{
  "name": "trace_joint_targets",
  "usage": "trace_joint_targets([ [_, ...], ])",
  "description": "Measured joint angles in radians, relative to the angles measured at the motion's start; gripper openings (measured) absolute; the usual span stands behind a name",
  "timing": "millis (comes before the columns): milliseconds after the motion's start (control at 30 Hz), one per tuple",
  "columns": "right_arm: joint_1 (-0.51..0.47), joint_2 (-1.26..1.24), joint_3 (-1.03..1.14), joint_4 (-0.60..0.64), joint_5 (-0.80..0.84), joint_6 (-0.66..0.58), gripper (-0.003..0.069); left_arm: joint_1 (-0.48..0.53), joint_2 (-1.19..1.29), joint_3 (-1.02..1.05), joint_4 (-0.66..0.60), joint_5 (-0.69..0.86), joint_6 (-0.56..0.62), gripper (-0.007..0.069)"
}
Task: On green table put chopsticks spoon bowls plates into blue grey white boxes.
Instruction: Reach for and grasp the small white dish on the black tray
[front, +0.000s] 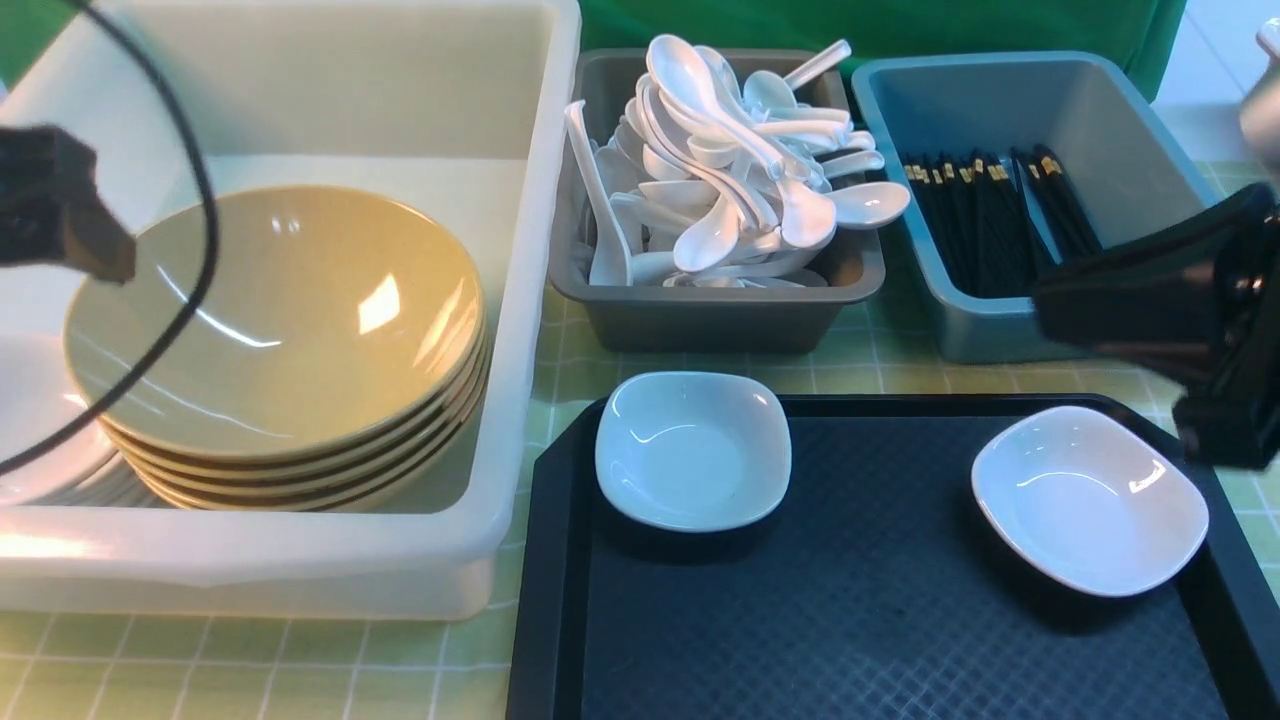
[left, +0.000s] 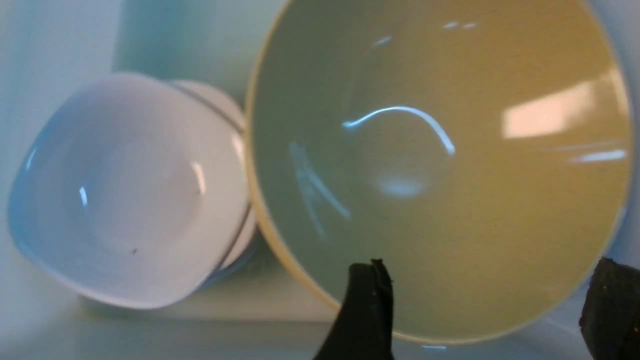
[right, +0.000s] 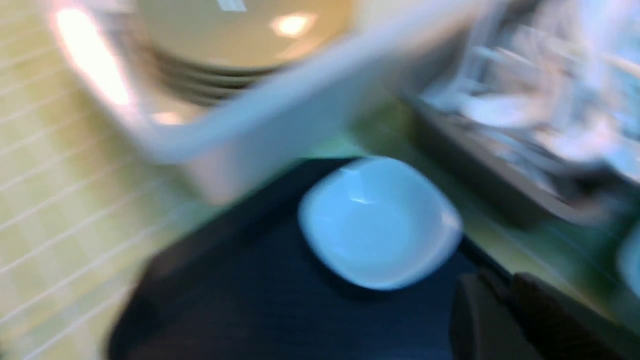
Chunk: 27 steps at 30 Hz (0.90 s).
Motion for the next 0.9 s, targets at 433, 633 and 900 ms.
trace_joint_targets([
  [433,0.000,-0.038,0.044,-0.088,0.075,0.219,0.0102,-0.319,-0.160,0.150,-0.344,0.006,0.046,0.0012],
  [633,0.000,0.084,0.138,0.086,0.085,0.248,0.0160,-0.390,-0.153,0.180,-0.391,-0.039,0.117,-0.0001],
  [900,0.000,0.427,0.140,0.529,-0.115,-0.024,0.0388,-0.393,-0.154,0.180,-0.338,-0.044,0.133,-0.0001],
])
